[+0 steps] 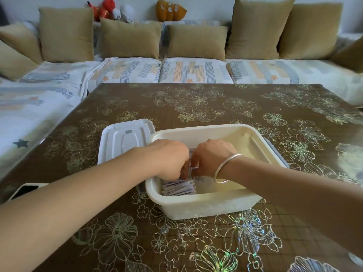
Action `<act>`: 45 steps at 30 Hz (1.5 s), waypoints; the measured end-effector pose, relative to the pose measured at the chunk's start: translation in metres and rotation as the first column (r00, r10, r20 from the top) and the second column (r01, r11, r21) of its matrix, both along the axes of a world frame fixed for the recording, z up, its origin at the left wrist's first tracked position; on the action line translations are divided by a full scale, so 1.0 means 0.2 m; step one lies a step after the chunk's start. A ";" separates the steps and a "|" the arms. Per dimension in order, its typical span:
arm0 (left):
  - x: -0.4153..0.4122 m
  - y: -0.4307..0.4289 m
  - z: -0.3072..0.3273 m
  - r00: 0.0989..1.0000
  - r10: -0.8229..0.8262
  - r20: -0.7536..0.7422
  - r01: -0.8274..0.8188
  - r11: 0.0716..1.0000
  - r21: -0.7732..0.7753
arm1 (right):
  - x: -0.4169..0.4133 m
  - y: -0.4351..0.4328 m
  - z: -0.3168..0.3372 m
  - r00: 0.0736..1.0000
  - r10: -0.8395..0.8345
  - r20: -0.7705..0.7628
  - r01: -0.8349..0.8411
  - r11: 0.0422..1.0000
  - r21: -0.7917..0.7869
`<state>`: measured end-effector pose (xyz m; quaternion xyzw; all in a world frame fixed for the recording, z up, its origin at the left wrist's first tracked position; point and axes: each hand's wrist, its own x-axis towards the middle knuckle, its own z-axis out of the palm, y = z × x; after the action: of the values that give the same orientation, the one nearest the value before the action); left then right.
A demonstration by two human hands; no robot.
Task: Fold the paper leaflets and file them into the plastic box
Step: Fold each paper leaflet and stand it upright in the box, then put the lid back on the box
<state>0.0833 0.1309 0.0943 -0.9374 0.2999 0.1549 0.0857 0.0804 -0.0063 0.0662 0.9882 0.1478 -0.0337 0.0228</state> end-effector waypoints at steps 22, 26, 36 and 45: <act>-0.01 0.00 0.03 0.999 0.010 -0.039 -0.013 0.998 -0.065 | -0.03 -0.02 0.08 0.719 -0.081 -0.690 0.589 0.597 0.544; -0.02 0.07 0.06 1.000 0.022 0.019 -0.014 0.933 -0.361 | -0.05 -0.04 0.09 0.754 -0.102 -0.649 0.534 0.670 0.515; -0.06 0.61 -0.34 0.693 0.708 0.136 -0.402 0.536 -0.743 | -0.34 0.03 0.25 0.995 0.102 -0.024 -0.065 0.782 0.620; 0.04 0.73 -0.48 0.884 0.408 0.229 -0.333 0.892 -0.306 | -0.30 0.02 0.07 0.963 -0.216 0.164 0.125 0.891 0.437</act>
<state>0.0906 0.2774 -0.0010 -0.9929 0.1157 -0.0095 -0.0255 0.0205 -0.0022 0.0801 0.9767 0.0605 0.1008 -0.1793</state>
